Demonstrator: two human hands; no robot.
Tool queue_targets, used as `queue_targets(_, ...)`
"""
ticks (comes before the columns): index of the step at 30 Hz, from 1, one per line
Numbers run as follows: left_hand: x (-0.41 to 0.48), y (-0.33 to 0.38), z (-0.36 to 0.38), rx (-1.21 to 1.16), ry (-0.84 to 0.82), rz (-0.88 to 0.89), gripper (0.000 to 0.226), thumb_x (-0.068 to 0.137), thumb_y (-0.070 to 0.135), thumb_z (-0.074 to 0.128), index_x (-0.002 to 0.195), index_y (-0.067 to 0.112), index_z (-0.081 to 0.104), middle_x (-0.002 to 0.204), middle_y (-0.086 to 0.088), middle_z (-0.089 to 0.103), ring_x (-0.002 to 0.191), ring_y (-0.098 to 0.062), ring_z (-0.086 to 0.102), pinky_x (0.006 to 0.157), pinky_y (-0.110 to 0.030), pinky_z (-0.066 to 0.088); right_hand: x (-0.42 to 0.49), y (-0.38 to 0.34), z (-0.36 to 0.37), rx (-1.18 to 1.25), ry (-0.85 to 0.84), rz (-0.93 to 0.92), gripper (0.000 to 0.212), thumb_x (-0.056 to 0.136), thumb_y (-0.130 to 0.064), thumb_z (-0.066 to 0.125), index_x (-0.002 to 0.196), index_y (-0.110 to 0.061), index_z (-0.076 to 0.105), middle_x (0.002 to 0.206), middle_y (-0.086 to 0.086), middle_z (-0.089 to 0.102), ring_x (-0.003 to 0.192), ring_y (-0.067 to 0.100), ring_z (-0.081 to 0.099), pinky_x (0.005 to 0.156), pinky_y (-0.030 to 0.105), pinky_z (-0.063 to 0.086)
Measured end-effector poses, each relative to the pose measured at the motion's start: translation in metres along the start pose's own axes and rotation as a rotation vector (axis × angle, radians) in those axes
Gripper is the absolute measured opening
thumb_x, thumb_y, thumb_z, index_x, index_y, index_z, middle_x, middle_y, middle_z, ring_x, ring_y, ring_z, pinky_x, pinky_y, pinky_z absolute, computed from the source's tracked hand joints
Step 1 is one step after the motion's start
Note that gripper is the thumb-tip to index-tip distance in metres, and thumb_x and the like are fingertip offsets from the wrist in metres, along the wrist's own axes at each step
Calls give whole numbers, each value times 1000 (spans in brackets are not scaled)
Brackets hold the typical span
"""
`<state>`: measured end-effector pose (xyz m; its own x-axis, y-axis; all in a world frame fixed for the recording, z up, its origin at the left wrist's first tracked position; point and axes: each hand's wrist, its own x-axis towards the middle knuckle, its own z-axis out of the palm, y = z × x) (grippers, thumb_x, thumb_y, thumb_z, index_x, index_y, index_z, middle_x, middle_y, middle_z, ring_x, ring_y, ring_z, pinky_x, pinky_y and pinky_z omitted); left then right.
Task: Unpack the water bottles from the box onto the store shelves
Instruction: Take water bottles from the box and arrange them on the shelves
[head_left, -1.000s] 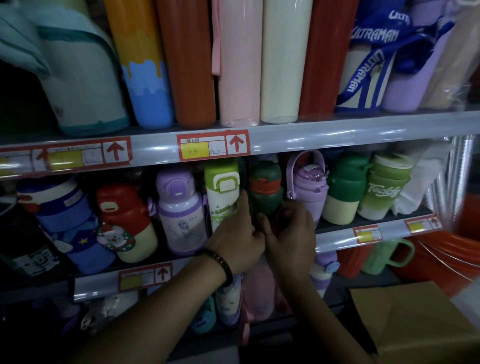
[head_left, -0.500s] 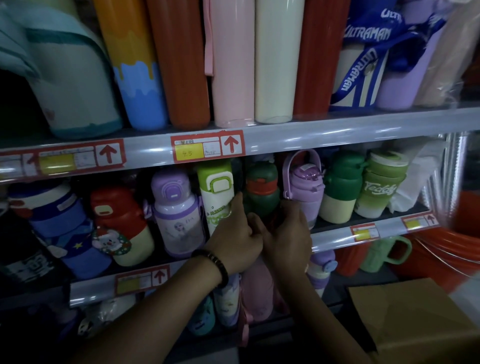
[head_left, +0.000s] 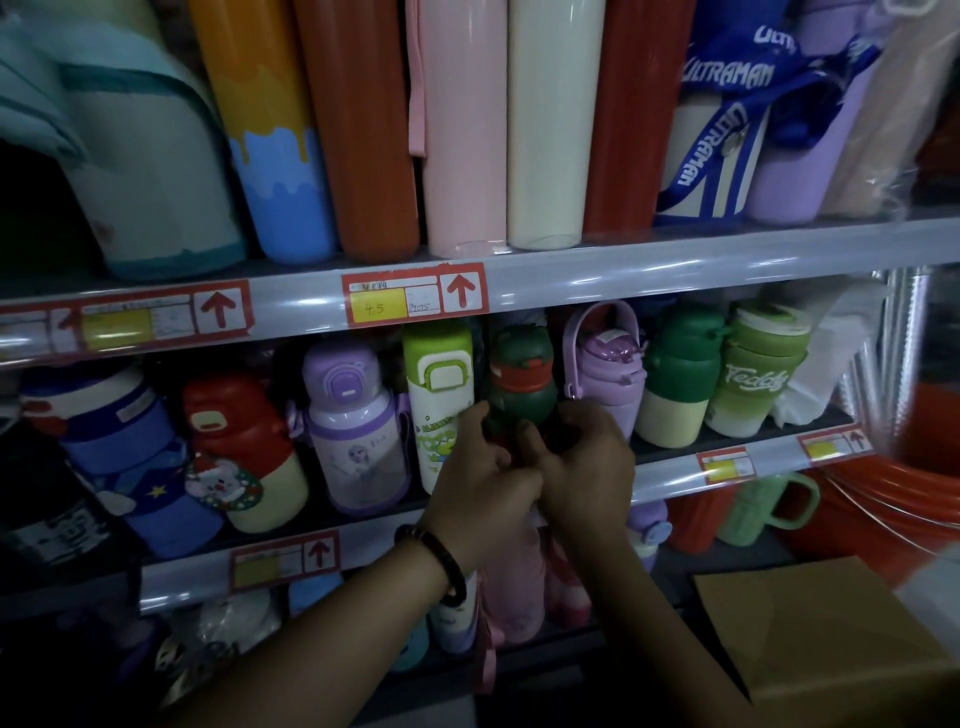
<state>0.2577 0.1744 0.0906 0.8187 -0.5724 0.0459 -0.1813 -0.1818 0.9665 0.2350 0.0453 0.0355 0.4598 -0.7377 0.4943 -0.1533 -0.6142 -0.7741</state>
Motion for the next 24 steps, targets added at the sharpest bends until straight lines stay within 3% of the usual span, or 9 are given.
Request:
queue_targets(3, -1, 2, 2, -149, 11, -76, 73, 72, 5, 63, 138, 29, 43, 75, -7, 66, 44, -11, 54, 50, -28, 48, 3, -5, -3, 43, 21, 5, 41, 81, -61, 66, 87, -21, 63, 86, -2, 65, 83, 21, 63, 69, 35, 47)
queue_targets(5, -2, 2, 6, -185, -15, -85, 58, 78, -7, 59, 116, 35, 52, 66, -3, 66, 40, -12, 53, 53, -33, 52, 2, -9, -5, 70, 31, 4, 39, 83, -58, 73, 91, -21, 64, 84, -6, 67, 80, 15, 63, 69, 32, 46)
queue_targets(7, -4, 2, 10, -181, -35, -86, 59, 77, -12, 55, 102, 41, 56, 69, -5, 67, 40, -13, 53, 50, -31, 49, 1, -10, -6, 106, 33, -4, 36, 85, -50, 79, 98, -21, 63, 83, -10, 67, 77, 6, 59, 68, 27, 44)
queue_targets(9, -3, 2, 10, -164, -60, -79, 60, 71, -6, 57, 101, 46, 59, 74, -10, 70, 45, -17, 59, 47, -27, 46, 1, -7, -5, 97, 32, -23, 39, 87, -55, 75, 103, -21, 67, 87, -9, 68, 81, 4, 60, 69, 22, 44)
queue_targets(11, -1, 2, 8, -158, -131, -111, 64, 70, -2, 58, 108, 49, 62, 78, -13, 73, 55, -24, 65, 50, -28, 48, 2, -3, -1, 28, 34, -36, 41, 89, -60, 66, 104, -22, 69, 93, -5, 69, 87, 12, 65, 72, 30, 48)
queue_targets(13, 2, 3, 7, -122, -183, -146, 63, 77, -4, 59, 118, 44, 65, 79, -12, 74, 65, -27, 68, 57, -33, 54, 4, 1, 1, -3, 30, -30, 30, 92, -50, 67, 102, -22, 70, 92, -2, 70, 87, 19, 67, 70, 32, 47)
queue_targets(16, 0, 2, 10, -70, -187, -158, 44, 71, 7, 61, 105, 33, 70, 81, -6, 74, 76, -24, 70, 68, -38, 56, 5, 2, 3, -51, 2, -12, 17, 95, -35, 70, 101, -20, 69, 88, 0, 71, 84, 22, 68, 65, 31, 38)
queue_targets(19, -2, -3, 12, -54, -139, -166, 44, 64, 16, 61, 104, 34, 62, 91, 0, 75, 86, -24, 73, 80, -46, 59, 5, 1, -2, -97, -11, -5, 15, 95, -28, 70, 104, -17, 68, 91, 5, 74, 87, 29, 68, 65, 31, 33)
queue_targets(24, -7, -2, 6, 39, -67, 25, 67, 89, 4, 64, 126, 48, 30, 98, 13, 71, 82, -12, 74, 79, -38, 60, 7, -7, -7, -215, -2, 23, 13, 101, -26, 56, 100, -18, 66, 90, 7, 72, 88, 35, 67, 64, 34, 31)
